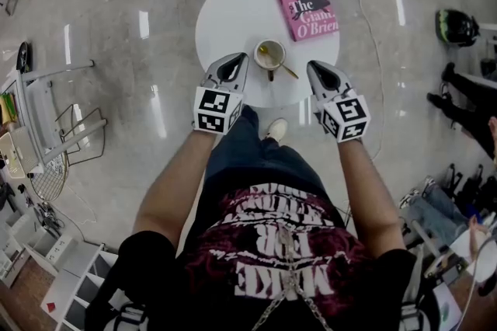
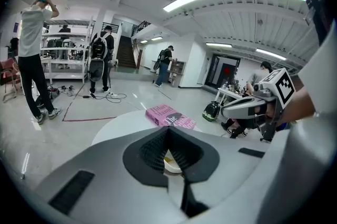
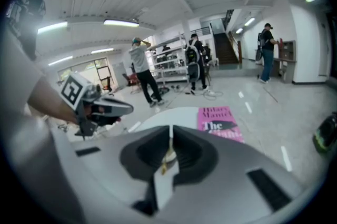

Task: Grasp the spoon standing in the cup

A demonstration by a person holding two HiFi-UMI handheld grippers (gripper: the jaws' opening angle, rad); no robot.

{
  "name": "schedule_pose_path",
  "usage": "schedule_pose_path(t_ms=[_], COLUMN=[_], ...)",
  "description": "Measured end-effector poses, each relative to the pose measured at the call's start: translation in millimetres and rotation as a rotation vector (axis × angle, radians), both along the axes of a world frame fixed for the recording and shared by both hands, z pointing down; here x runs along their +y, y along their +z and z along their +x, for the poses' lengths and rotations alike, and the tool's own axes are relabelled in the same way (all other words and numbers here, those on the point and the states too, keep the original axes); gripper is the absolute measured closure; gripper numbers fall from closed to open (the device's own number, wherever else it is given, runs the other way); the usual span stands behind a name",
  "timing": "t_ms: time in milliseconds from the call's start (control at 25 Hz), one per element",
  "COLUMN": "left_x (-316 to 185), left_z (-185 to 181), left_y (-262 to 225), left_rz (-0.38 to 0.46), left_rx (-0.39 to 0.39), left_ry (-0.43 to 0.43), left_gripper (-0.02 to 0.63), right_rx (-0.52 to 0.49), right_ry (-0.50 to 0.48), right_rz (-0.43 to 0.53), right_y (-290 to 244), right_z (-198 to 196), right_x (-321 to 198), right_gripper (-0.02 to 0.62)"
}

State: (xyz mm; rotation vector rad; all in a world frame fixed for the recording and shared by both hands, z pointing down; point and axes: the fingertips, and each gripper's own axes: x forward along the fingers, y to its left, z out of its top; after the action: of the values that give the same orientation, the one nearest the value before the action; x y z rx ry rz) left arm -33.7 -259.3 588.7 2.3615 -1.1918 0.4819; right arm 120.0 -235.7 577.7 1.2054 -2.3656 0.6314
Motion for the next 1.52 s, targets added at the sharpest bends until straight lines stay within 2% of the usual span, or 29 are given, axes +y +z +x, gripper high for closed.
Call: schedule_pose_path(t_ms=[520,680,960,1520], left_x=[-3,0,6,5], left_z=[7,6,-8,-12], left_y=[10,12,17,16], left_rz=[-0.019,-0.021,-0.035,-0.039], left_rx=[-0.021,-0.027,-0.031,-0.033], left_ry=[0.021,0.018,-0.006,0.006], left_gripper=[0.581,0.581,0.581,0.581], right_rx=[-0.014,-0.024,-0.048,-0.042], right_ry=[-0.033,-0.048,-0.059,-0.064], right_rz=[-0.17,-0.224,-0.314,-0.44], right_y=[42,57,78,110], right_z=[-5,-6,-14,-21], right_x=[17,23,30,38], right_gripper=[0.557,0.495,0.464,0.459])
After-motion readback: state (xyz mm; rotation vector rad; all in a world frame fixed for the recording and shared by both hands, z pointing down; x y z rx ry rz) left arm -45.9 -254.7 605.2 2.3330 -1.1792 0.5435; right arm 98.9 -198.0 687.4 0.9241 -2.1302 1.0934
